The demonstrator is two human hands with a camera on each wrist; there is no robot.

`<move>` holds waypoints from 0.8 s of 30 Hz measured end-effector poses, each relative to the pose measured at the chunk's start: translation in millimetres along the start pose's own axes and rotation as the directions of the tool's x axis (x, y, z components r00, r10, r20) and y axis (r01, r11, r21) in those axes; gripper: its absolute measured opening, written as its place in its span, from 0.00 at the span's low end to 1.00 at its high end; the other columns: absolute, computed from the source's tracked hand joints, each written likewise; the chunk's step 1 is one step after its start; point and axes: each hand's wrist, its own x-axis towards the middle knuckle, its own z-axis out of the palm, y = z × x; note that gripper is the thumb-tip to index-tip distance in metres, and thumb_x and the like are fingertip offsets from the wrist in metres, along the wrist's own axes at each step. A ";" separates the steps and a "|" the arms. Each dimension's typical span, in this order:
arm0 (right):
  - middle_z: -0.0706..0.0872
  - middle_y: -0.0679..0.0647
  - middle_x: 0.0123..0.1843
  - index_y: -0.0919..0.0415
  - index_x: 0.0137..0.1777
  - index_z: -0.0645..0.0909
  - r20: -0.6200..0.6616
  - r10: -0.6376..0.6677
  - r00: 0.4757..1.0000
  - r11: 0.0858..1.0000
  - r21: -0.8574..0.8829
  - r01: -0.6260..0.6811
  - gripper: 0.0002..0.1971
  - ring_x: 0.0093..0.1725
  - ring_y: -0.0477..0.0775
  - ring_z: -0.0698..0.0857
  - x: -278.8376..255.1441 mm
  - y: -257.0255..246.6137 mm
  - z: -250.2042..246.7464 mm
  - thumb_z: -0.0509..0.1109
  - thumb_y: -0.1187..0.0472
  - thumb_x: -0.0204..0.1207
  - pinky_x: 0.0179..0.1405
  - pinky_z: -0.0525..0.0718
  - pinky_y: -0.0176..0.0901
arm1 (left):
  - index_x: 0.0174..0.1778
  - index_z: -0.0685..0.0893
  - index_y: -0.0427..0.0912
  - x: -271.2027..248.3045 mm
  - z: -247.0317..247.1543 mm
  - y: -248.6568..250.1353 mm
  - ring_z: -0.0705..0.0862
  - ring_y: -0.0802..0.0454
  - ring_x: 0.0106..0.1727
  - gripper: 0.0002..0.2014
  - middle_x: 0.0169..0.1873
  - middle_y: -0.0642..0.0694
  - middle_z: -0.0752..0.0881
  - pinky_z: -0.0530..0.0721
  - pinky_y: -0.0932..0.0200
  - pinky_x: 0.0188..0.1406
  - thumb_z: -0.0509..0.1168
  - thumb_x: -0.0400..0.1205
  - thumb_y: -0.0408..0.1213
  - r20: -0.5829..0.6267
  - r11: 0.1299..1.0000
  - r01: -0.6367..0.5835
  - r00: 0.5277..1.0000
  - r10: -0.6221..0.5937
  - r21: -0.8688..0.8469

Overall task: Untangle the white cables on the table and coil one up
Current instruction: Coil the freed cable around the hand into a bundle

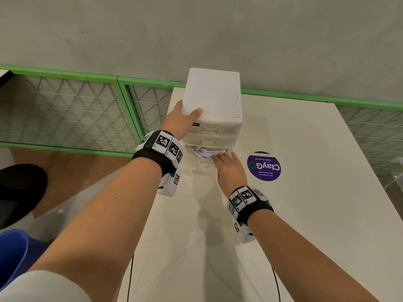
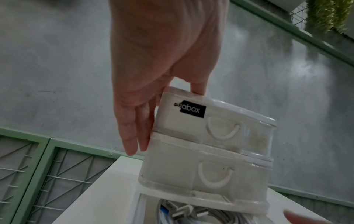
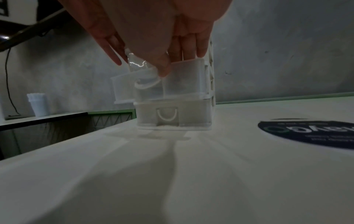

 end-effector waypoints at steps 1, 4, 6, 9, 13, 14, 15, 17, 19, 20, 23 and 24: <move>0.90 0.60 0.46 0.66 0.52 0.86 0.017 -0.018 1.000 1.000 -0.019 0.018 0.27 0.50 0.60 0.89 4.4 2.3 -1.1 0.75 0.79 0.48 0.64 0.78 0.60 | 0.80 0.62 0.41 0.2 -0.3 -0.6 0.72 0.46 0.75 0.31 0.76 0.45 0.73 0.66 0.62 0.58 0.61 0.85 0.52 0.001 1.000 -0.001 1.000 0.001 0.001; 0.90 0.58 0.45 0.64 0.50 0.87 0.030 -0.034 0.999 0.998 -0.045 0.036 0.24 0.49 0.59 0.88 17.3 10.8 -5.3 0.70 0.80 0.53 0.69 0.74 0.57 | 0.80 0.64 0.42 1.1 0.1 -1.3 0.73 0.47 0.73 0.30 0.74 0.46 0.75 0.68 0.62 0.58 0.61 0.85 0.51 -0.005 1.000 -0.007 1.000 0.007 -0.004; 0.89 0.55 0.38 0.61 0.44 0.88 0.007 0.005 1.000 0.999 -0.037 -0.005 0.20 0.40 0.59 0.87 21.2 10.6 -10.3 0.73 0.79 0.53 0.55 0.82 0.52 | 0.79 0.65 0.42 2.3 -0.8 -2.5 0.75 0.47 0.71 0.29 0.71 0.46 0.76 0.72 0.59 0.61 0.61 0.84 0.51 -0.006 1.000 -0.005 1.000 0.005 -0.016; 0.84 0.55 0.34 0.60 0.37 0.86 -0.038 0.094 0.995 0.996 0.004 -0.094 0.07 0.34 0.62 0.83 21.4 7.3 -22.0 0.76 0.71 0.61 0.38 0.75 0.47 | 0.78 0.67 0.45 2.9 -1.2 -3.6 0.76 0.45 0.70 0.30 0.70 0.48 0.77 0.77 0.50 0.68 0.62 0.83 0.55 0.007 1.000 -0.008 1.000 0.008 -0.020; 0.87 0.60 0.42 0.62 0.47 0.81 0.208 0.318 0.925 0.943 0.035 -0.332 0.14 0.42 0.65 0.84 30.4 11.7 -26.7 0.59 0.52 0.82 0.35 0.72 0.45 | 0.80 0.64 0.45 2.5 -3.3 -3.8 0.75 0.45 0.70 0.31 0.73 0.47 0.75 0.78 0.45 0.68 0.62 0.83 0.55 0.011 1.000 -0.008 1.000 0.008 -0.011; 0.87 0.60 0.42 0.62 0.46 0.82 0.254 0.319 0.913 0.942 0.025 -0.336 0.18 0.43 0.64 0.84 32.4 14.4 -25.2 0.56 0.49 0.83 0.35 0.73 0.45 | 0.80 0.64 0.45 3.5 -3.4 -4.7 0.76 0.45 0.69 0.31 0.73 0.47 0.74 0.78 0.45 0.68 0.62 0.83 0.55 0.010 1.000 -0.007 1.000 0.007 -0.009; 0.87 0.61 0.42 0.61 0.44 0.83 0.281 0.311 0.908 0.942 0.034 -0.333 0.21 0.43 0.64 0.84 34.2 15.6 -24.1 0.54 0.48 0.83 0.35 0.74 0.44 | 0.79 0.65 0.46 3.6 -3.7 -5.2 0.76 0.45 0.69 0.31 0.72 0.48 0.75 0.79 0.45 0.67 0.62 0.83 0.55 0.014 1.000 -0.006 1.000 0.006 -0.004; 0.86 0.62 0.40 0.61 0.42 0.84 0.286 0.301 0.910 0.941 0.065 -0.332 0.23 0.42 0.64 0.84 37.1 15.3 -20.1 0.52 0.48 0.84 0.34 0.73 0.44 | 0.78 0.66 0.48 5.7 -3.5 -7.2 0.79 0.44 0.66 0.30 0.66 0.50 0.77 0.80 0.48 0.63 0.62 0.82 0.55 0.021 1.000 -0.009 1.000 0.009 -0.007; 0.83 0.60 0.37 0.60 0.43 0.85 0.301 0.303 0.904 0.938 0.070 -0.338 0.24 0.42 0.64 0.84 39.6 13.4 -15.0 0.50 0.49 0.85 0.34 0.73 0.43 | 0.76 0.68 0.49 6.6 -3.0 -8.7 0.80 0.45 0.62 0.28 0.59 0.53 0.78 0.80 0.50 0.57 0.62 0.82 0.55 0.018 1.000 -0.008 1.000 0.008 -0.021; 0.82 0.60 0.37 0.60 0.43 0.85 0.309 0.308 0.900 0.936 0.069 -0.345 0.23 0.41 0.64 0.83 41.1 11.7 -13.6 0.51 0.50 0.84 0.34 0.72 0.43 | 0.76 0.69 0.49 7.4 -2.3 -9.2 0.81 0.44 0.62 0.28 0.59 0.54 0.78 0.80 0.49 0.57 0.63 0.82 0.55 0.014 0.999 -0.006 1.000 0.006 -0.034; 0.81 0.59 0.36 0.59 0.41 0.85 0.325 0.309 0.894 0.930 0.095 -0.356 0.20 0.37 0.62 0.78 45.7 5.0 -11.5 0.54 0.52 0.83 0.35 0.72 0.42 | 0.75 0.70 0.51 7.7 -0.7 -9.9 0.81 0.43 0.64 0.29 0.63 0.51 0.81 0.81 0.43 0.63 0.64 0.79 0.58 0.011 0.998 -0.002 1.000 0.002 -0.059; 0.81 0.58 0.35 0.58 0.40 0.84 0.329 0.298 0.896 0.932 0.101 -0.347 0.19 0.37 0.62 0.78 47.5 3.3 -9.5 0.54 0.52 0.82 0.35 0.72 0.42 | 0.74 0.70 0.51 7.7 -0.4 -10.3 0.81 0.43 0.63 0.31 0.63 0.51 0.81 0.81 0.42 0.64 0.64 0.78 0.60 0.009 0.998 0.006 1.000 -0.005 -0.070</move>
